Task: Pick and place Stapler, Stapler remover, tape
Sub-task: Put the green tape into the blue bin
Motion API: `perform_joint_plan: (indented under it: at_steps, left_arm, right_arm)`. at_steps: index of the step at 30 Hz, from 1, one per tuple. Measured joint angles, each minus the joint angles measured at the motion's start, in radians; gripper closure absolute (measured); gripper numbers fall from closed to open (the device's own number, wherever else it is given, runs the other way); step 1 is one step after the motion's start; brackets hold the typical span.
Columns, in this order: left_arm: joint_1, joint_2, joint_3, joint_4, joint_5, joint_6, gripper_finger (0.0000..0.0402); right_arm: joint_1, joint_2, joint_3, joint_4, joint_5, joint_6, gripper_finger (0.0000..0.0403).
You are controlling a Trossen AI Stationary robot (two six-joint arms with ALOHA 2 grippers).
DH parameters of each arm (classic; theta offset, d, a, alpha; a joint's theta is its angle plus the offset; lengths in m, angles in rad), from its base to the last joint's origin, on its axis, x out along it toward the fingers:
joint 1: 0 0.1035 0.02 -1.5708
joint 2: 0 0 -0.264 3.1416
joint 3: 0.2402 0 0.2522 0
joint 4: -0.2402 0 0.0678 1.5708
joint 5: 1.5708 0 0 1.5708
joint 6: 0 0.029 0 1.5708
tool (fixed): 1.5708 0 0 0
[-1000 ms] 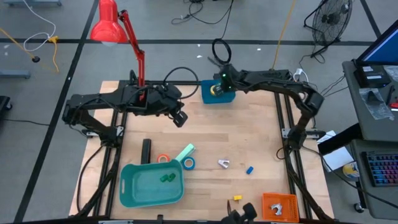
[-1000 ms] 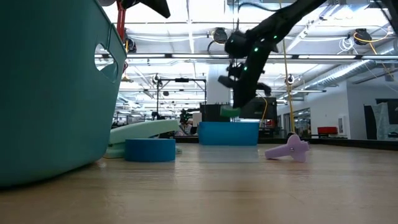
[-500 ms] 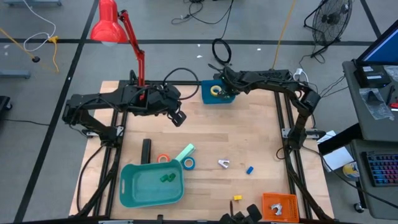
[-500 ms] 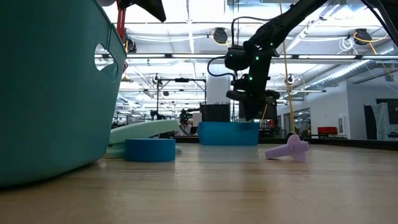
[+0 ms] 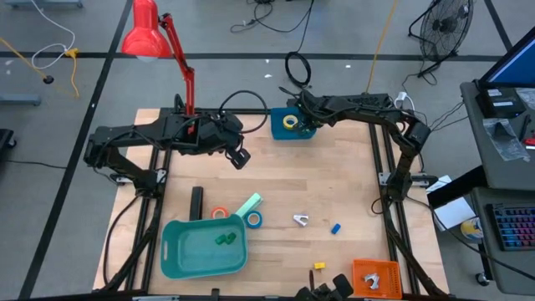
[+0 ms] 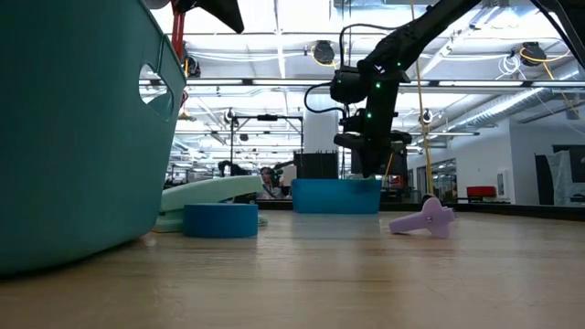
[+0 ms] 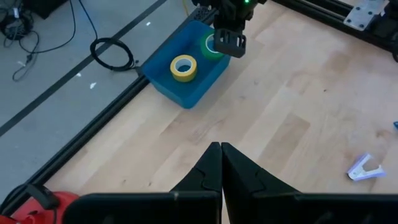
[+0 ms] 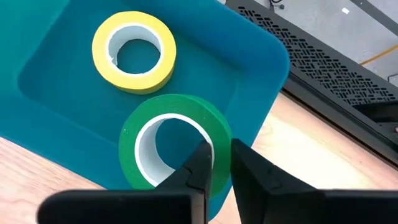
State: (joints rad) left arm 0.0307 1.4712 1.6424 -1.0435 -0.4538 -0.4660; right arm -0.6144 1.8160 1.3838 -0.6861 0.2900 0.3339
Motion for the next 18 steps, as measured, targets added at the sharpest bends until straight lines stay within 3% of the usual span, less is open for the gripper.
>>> perform_joint_plan:
  at_steps: [11, 18]
  left_arm:
    - [-0.014, 0.0, 0.0, 0.0, -0.001, -0.009, 0.0401]
    - [-0.023, 0.0, 0.0, 0.0, -0.003, -0.014, 0.0401]
  right_arm:
    - [0.0, 0.0, 0.0, 0.0, -0.005, -0.005, 0.0363]
    - [0.0, 0.0, 0.0, 0.001, -0.006, -0.003, 0.0327]
